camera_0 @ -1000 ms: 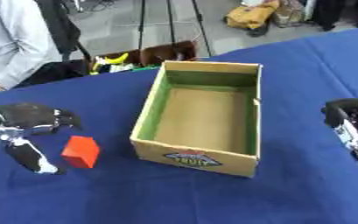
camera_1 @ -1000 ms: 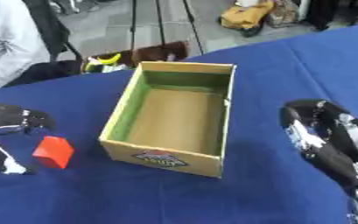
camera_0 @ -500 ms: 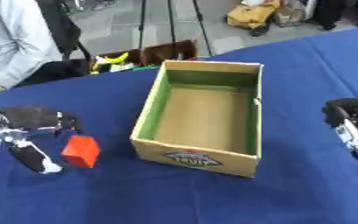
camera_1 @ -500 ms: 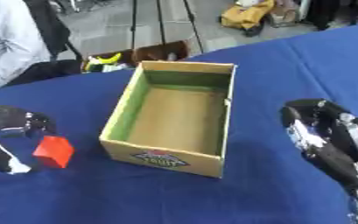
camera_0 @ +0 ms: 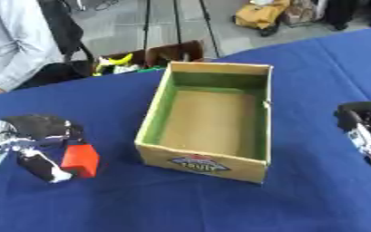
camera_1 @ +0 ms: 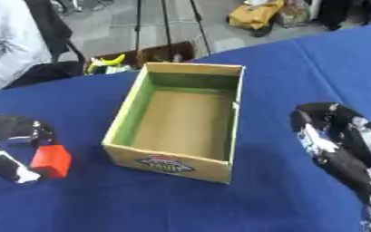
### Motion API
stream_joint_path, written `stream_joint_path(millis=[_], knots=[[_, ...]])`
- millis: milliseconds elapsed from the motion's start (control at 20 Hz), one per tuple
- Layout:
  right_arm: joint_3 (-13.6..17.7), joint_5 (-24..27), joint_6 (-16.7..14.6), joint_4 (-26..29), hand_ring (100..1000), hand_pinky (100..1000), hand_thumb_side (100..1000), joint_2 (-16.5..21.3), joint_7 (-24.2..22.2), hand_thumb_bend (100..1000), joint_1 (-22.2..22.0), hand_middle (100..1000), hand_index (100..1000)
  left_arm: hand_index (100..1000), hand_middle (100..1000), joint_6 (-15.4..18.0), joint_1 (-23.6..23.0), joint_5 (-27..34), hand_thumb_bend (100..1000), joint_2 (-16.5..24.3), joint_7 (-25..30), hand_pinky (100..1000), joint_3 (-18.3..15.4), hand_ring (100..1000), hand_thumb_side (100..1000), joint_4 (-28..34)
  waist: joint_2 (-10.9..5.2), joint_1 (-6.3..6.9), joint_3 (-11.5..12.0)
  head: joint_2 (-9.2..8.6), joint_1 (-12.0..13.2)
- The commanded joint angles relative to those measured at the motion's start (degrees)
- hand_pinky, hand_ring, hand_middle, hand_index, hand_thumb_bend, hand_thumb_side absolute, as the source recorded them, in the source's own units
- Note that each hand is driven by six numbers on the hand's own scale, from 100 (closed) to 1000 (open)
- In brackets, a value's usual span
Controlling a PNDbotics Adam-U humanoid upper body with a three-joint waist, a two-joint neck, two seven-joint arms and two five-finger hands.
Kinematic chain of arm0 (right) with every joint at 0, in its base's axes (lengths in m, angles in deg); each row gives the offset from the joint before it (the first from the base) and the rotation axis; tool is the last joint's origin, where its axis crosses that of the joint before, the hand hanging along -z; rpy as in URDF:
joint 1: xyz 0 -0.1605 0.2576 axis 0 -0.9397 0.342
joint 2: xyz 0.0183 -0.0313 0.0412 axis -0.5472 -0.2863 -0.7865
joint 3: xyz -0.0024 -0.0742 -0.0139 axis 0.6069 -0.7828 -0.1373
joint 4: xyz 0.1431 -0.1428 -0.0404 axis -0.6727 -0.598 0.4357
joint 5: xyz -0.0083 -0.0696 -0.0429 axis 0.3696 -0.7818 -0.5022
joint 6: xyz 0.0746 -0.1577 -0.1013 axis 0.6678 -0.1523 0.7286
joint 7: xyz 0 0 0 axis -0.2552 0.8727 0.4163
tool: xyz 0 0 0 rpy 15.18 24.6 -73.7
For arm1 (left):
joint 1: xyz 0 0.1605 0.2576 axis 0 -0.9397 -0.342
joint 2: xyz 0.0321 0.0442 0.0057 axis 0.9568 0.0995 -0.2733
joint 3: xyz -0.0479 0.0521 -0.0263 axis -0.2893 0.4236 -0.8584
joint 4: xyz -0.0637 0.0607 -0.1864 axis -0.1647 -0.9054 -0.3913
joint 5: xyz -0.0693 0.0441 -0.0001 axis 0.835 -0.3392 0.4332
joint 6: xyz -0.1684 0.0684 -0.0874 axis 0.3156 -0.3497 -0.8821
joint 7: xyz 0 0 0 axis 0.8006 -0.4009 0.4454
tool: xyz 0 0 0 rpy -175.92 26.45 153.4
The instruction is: Pick up objects on the table and place them in the box.
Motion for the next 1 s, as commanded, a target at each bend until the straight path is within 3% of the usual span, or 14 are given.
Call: stream_joint_path(millis=[50, 300, 450, 650, 950, 1000], knots=[[0.27, 0.11, 0.01, 1.14, 792, 852, 490, 0.50, 0.11, 263, 0.65, 501, 703, 729, 673, 11.05, 1.04, 1.10, 286, 1.17, 12.24, 262, -1.36, 520, 602, 1.41, -0.96, -0.46, 0.06, -0.08, 0.14], [0.30, 0.07, -0.03, 1.12, 792, 852, 490, 0.53, 0.10, 264, 0.72, 502, 703, 678, 622, 9.14, 1.05, 2.01, 163, 1.12, 11.58, 220, -1.53, 493, 637, 1.97, -0.88, -0.51, 0.05, 0.00, 0.24], [0.30, 0.05, -0.06, 1.08, 792, 852, 490, 0.55, 0.11, 264, 0.78, 502, 703, 665, 600, 8.73, 1.12, 1.99, 205, 1.06, 11.07, 205, -1.45, 483, 589, 2.09, -0.83, -0.53, 0.00, 0.02, 0.28], [0.27, 0.04, -0.08, 1.04, 792, 852, 489, 0.58, 0.05, 264, 0.81, 501, 703, 622, 494, 8.90, 1.19, 0.74, 297, 1.00, 9.98, 183, -1.53, 462, 529, 2.57, -0.78, -0.53, 0.01, 0.03, 0.35], [0.24, 0.02, -0.08, 1.07, 792, 852, 489, 0.55, -0.01, 262, 0.74, 501, 703, 563, 434, 8.59, 1.42, -0.98, 245, 0.98, 7.15, 156, -2.08, 444, 558, 2.94, -0.92, -0.52, 0.20, 0.14, 0.45], [0.24, 0.02, -0.07, 1.09, 792, 852, 492, 0.53, 0.01, 264, 0.73, 501, 703, 553, 425, 8.42, 1.58, -0.99, 194, 0.92, 6.73, 145, -2.36, 437, 585, 2.99, -0.95, -0.53, 0.23, 0.20, 0.48]])
